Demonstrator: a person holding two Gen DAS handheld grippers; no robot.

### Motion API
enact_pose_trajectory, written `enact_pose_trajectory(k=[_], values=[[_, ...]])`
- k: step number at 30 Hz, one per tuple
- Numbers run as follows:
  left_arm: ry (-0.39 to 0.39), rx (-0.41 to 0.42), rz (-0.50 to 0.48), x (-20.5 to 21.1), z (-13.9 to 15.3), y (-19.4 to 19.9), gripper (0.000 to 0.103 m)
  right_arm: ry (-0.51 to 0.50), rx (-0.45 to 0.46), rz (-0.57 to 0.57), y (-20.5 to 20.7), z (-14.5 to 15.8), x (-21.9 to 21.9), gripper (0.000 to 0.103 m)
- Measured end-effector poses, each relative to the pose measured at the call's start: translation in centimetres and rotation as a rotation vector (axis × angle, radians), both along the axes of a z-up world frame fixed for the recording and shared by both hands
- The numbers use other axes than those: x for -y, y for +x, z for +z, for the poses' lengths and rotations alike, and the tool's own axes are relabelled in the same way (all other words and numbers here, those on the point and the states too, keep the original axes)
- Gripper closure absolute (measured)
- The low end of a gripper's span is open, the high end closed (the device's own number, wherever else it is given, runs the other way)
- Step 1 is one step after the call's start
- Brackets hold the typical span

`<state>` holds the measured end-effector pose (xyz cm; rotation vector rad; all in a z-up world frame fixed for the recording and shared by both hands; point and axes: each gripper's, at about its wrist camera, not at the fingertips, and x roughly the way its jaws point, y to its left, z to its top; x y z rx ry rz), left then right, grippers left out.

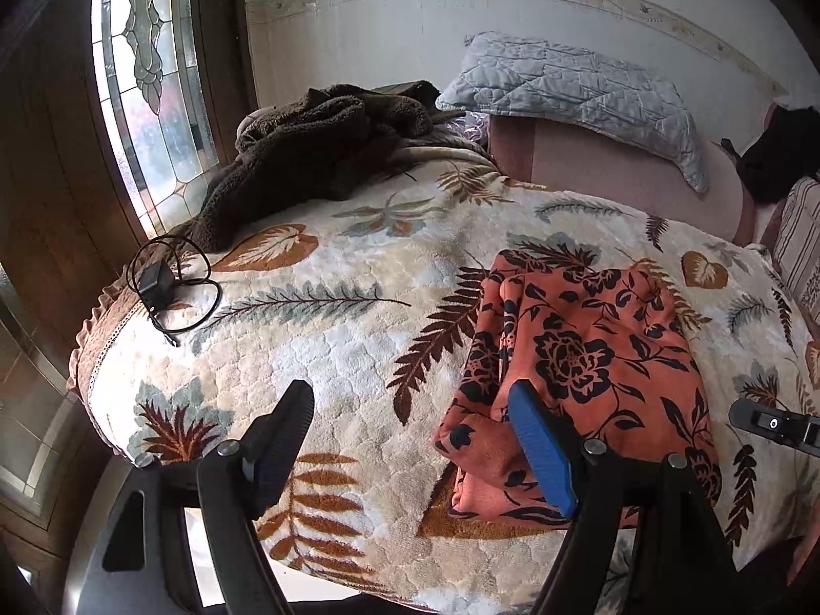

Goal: Fold small clothes

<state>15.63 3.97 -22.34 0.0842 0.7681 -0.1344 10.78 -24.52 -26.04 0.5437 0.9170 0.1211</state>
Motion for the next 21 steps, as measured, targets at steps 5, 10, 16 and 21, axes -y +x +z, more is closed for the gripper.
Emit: enact_pose_trajectory(k=[5,10,16,21], values=[[0.005,0.029,-0.007,0.4,1.0,-0.7,0.024,-0.029,-0.054,0.029,0.7,-1.8,-1.9,0.076],[0.007,0.042,-0.011,0.5,1.7,-1.0,0.024,-0.05,-0.103,0.045,1.3,-4.4,-2.7,0.076],[0.01,0.086,-0.004,0.6,3.5,-1.2,0.024,-0.024,-0.028,0.028,0.2,-0.6,-0.7,0.076],[0.014,0.119,-0.007,1.2,4.9,-1.0,0.024,-0.117,0.075,-0.057,-1.7,3.7,2.3,0.075]])
